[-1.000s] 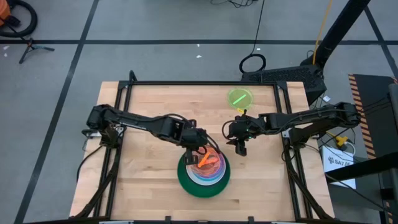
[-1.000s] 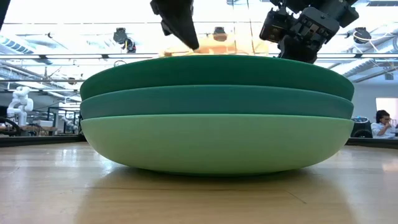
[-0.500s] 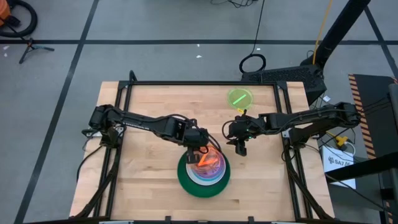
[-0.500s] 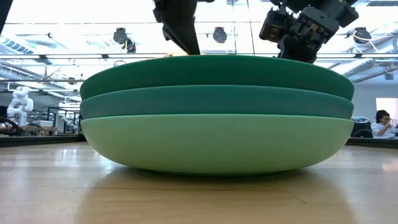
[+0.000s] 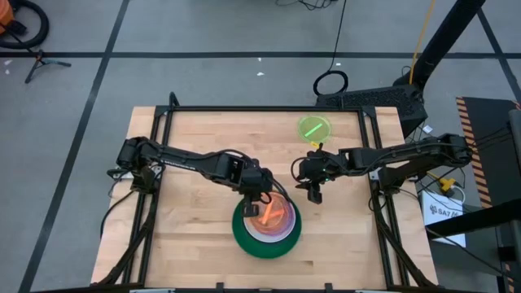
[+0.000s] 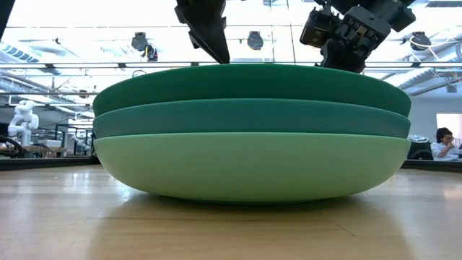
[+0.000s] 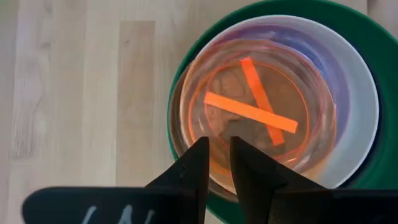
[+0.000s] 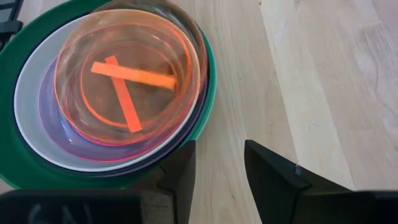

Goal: Stack plastic plates
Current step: Move the stacked plates to the center of the table

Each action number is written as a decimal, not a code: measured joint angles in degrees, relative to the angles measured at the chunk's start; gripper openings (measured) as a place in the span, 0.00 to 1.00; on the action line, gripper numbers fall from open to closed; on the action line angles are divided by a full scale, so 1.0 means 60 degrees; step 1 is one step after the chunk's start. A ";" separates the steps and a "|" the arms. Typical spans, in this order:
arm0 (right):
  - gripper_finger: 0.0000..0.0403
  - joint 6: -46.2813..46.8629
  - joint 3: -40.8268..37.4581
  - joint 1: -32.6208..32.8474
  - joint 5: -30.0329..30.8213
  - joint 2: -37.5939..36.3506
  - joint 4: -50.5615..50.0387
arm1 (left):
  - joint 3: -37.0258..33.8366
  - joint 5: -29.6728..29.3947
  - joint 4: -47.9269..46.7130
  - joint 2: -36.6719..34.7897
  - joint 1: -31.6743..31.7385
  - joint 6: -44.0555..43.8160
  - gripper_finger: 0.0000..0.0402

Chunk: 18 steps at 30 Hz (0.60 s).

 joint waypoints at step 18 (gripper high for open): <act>0.33 0.0600 -0.0001 0.0073 -0.0058 0.0000 0.0015 | -0.1007 -0.3495 -0.0940 -0.0904 -0.1337 0.0562 0.18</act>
